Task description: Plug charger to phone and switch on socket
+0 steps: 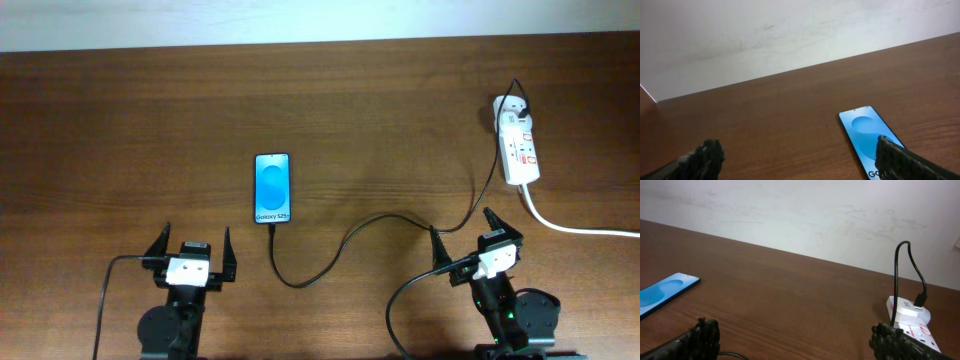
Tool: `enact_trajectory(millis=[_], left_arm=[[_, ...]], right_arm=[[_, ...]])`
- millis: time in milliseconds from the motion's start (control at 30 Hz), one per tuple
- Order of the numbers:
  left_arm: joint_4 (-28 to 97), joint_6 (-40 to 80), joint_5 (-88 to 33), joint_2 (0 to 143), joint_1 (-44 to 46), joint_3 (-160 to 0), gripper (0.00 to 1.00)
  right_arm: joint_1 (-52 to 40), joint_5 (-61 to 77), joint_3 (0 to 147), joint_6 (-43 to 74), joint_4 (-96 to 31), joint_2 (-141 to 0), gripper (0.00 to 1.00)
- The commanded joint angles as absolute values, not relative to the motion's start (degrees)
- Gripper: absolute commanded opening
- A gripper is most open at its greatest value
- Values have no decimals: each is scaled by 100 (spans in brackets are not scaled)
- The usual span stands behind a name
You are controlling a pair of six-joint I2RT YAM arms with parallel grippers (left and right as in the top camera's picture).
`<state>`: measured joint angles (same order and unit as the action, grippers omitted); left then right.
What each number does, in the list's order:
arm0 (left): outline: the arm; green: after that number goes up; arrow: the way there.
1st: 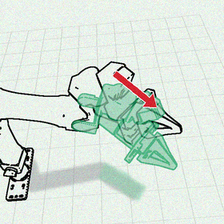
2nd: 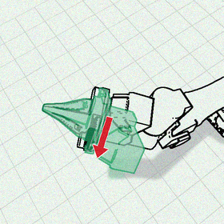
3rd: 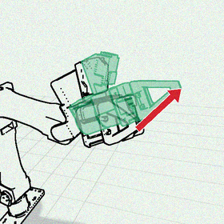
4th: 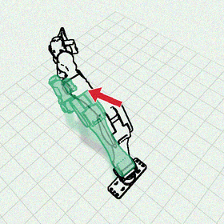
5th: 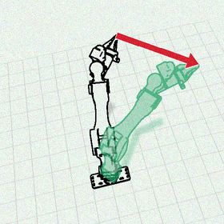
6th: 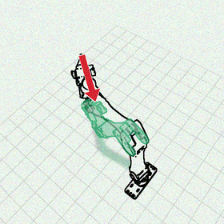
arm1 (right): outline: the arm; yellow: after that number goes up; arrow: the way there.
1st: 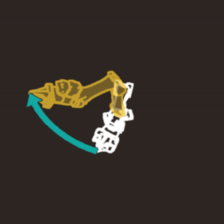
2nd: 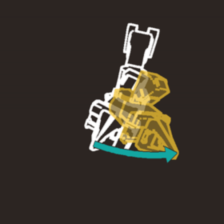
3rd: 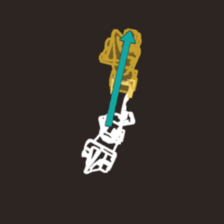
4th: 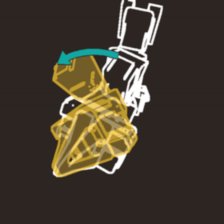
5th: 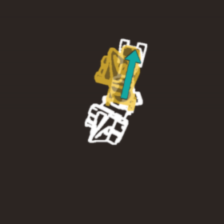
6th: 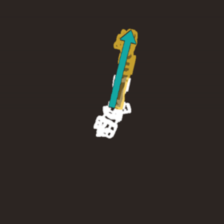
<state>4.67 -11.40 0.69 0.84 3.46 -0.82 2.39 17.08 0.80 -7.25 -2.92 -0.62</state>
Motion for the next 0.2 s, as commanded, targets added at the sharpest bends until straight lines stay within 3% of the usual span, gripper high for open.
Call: enact_trajectory(millis=[0,167], left_arm=[[478,-1229,84,34,360,-51,99],[478,-1229,84,34,360,-51,99]], right_arm=[[189,1778,32,-663,-296,-21,99],[189,1780,32,-663,-296,-21,98]])
